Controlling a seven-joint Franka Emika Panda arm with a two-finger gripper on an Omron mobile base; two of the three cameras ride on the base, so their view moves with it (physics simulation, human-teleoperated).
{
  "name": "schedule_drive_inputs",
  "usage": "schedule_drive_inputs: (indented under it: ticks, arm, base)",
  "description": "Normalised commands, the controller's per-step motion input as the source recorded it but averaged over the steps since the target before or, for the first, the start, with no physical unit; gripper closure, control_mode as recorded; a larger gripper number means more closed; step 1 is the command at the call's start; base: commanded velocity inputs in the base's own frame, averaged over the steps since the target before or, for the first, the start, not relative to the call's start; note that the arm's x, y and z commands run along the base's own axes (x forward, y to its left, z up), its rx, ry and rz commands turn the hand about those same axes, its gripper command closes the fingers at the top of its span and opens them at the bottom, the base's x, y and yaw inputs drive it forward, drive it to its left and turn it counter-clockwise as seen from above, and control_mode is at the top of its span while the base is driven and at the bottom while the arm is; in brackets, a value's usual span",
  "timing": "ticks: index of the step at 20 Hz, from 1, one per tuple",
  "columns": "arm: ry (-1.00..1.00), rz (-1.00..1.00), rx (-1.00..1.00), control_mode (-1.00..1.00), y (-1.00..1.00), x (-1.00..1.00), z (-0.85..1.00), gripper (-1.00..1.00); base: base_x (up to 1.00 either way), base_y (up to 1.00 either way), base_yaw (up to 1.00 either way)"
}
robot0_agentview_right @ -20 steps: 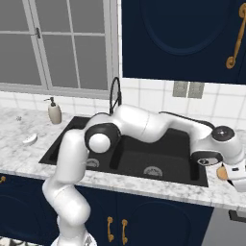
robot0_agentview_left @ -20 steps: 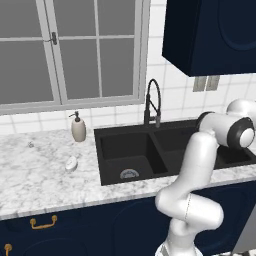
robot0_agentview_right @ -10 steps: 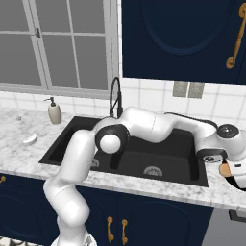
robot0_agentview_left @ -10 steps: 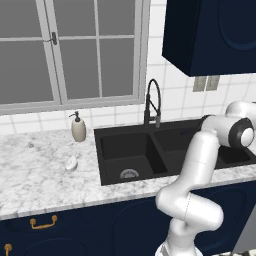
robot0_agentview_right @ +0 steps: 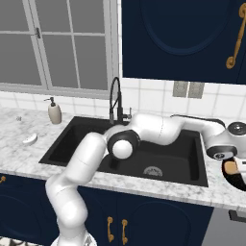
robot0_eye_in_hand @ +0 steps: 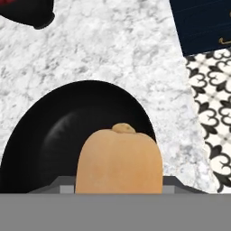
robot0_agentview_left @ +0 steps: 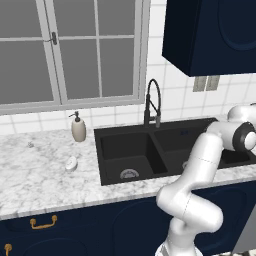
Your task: Pick the squash from the sink and place it in the bowl. Then pick the bowl and place it in the microwave. Then close the microwave door and press the start button.
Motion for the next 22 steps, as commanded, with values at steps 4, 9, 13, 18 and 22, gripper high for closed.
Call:
schedule_drive_inputs:
  ticks: [4,9,13,18,22]
  arm:
    - [-0.06,0.0,0.0,-1.0,0.03,0.07,-0.43,-1.0]
    - [-0.18,0.0,0.0,-1.0,0.02,0.0,-0.35,-1.0]
    - [-0.14,-0.06,0.0,-1.0,0.02,-0.01,0.02,-1.0]
    - [-0.09,-0.09,0.0,-1.0,0.26,-0.05,0.29,-1.0]
    - [0.0,-0.09,0.0,-1.0,0.38,-0.13,0.25,-1.0]
  base:
    - [0.0,0.0,0.0]
    - [0.0,0.0,0.0]
    - [0.0,0.0,0.0]
    - [0.0,0.0,0.0]
    - [0.0,0.0,0.0]
